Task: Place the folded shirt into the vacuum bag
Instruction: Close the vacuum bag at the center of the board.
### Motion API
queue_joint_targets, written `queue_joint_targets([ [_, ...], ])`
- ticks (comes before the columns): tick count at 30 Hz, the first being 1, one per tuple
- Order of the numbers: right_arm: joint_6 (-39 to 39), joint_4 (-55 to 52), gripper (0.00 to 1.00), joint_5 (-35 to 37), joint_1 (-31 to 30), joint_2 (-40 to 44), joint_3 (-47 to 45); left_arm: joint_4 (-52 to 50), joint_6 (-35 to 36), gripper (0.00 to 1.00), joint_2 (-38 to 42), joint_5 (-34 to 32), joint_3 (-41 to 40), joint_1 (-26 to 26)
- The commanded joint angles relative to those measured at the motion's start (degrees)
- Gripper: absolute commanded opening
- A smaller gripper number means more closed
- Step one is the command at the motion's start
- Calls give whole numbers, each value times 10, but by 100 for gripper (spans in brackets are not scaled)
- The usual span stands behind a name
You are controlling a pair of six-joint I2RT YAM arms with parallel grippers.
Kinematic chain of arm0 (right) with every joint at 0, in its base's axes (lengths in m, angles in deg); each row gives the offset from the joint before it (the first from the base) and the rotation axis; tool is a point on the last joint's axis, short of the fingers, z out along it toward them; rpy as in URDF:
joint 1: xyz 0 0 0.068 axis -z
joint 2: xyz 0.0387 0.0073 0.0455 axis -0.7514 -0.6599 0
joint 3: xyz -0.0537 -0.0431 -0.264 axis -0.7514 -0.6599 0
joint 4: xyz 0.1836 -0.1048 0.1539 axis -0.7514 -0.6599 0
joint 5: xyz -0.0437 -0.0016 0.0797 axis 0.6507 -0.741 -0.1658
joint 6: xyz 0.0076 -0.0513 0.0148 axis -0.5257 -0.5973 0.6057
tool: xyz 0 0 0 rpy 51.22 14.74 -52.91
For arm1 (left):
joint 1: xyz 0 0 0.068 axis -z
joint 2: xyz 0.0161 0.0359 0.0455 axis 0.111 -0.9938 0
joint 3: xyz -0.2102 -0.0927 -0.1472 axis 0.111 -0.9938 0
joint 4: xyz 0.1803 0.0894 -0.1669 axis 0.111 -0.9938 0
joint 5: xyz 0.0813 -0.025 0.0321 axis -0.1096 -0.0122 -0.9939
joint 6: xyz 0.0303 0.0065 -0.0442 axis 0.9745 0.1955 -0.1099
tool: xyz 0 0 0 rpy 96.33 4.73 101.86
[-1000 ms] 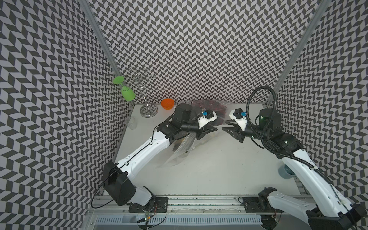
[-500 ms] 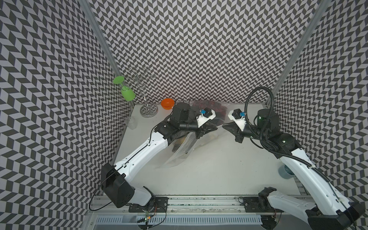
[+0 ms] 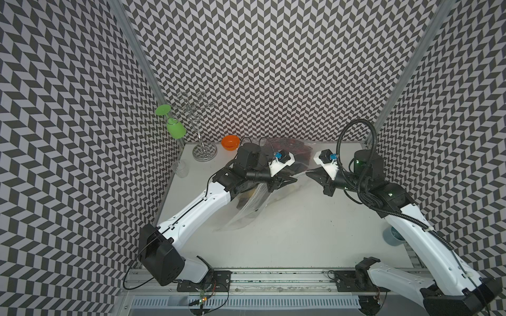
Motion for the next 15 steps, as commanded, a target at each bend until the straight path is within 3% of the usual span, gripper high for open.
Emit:
queue_joint_targets([
  [1, 5, 49, 0, -5, -1, 17, 9, -2, -5, 30, 15, -2, -3, -5],
  [5, 9, 52, 0, 3, -1, 17, 9, 11, -12, 11, 16, 4, -4, -7],
  [8, 31, 64, 0, 49, -1, 20, 16, 4, -9, 2, 12, -6, -8, -9],
  [15, 83, 99, 0, 193, -1, 55, -11, -25, -35, 1, 15, -111, -35, -19],
])
